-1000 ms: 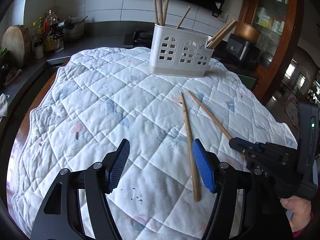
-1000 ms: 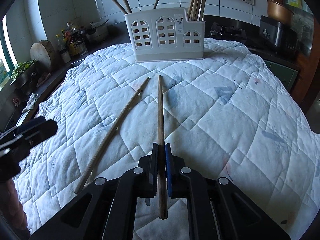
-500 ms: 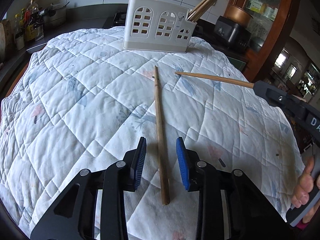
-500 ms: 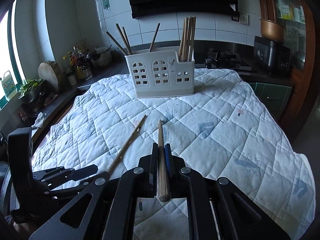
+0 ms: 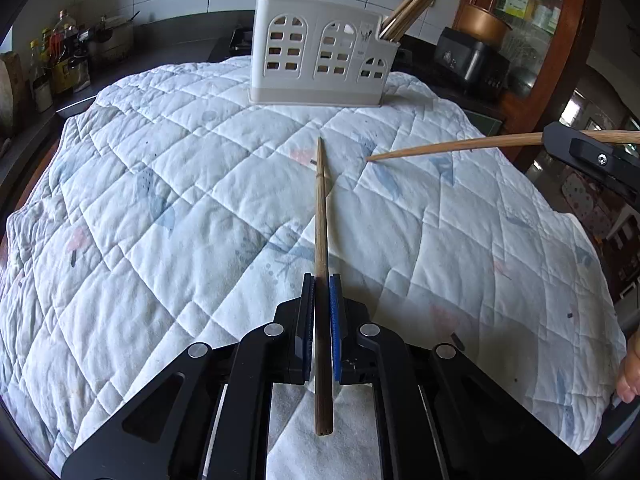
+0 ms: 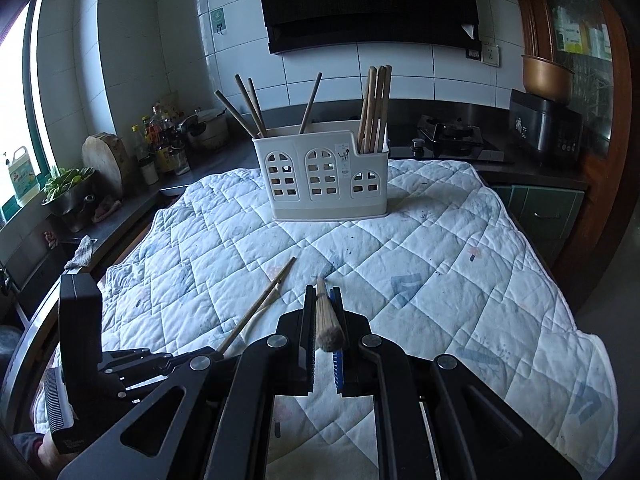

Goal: Organize utensils
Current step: 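Lift the left tool's chopstick toward the holder while the right tool carries its chopstick there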

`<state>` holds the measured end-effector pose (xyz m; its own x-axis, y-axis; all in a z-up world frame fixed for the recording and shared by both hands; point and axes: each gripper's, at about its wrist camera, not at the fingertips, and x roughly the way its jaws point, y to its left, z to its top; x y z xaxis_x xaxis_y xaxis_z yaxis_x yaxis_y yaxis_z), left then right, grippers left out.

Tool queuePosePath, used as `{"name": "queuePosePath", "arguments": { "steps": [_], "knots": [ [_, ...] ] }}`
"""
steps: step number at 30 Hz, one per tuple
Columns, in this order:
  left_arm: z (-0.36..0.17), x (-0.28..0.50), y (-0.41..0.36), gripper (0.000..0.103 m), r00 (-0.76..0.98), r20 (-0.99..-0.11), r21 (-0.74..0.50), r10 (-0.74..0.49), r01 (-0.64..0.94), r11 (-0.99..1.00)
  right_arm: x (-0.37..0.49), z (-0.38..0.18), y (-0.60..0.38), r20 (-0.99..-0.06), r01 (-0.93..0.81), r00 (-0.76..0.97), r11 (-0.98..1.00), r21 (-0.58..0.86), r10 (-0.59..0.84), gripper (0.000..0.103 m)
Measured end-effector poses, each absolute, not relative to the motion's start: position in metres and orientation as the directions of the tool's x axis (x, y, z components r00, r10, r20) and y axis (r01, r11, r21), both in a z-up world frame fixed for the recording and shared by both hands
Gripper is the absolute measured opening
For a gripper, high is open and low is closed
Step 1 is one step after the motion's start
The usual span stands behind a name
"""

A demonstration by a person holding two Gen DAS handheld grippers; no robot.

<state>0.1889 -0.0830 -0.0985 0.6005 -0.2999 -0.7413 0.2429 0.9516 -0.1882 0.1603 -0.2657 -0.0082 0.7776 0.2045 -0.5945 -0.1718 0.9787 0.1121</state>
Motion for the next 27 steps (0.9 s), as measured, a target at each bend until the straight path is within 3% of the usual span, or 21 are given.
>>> {"name": "queuePosePath", "arguments": {
  "steps": [12, 27],
  "knots": [
    [-0.032, 0.197, -0.06, 0.006, 0.709, -0.612, -0.196, -0.352, 0.296, 0.935, 0.185, 0.024, -0.261, -0.597, -0.249, 0.769, 0.967, 0.049, 0.228, 0.007],
    [0.024, 0.24, -0.048, 0.006, 0.713, -0.581, -0.182, -0.392, 0.355, 0.917, 0.238, 0.099, -0.272, -0.61, -0.337, 0.745, 0.942, 0.008, 0.272, 0.007]
  ]
}}
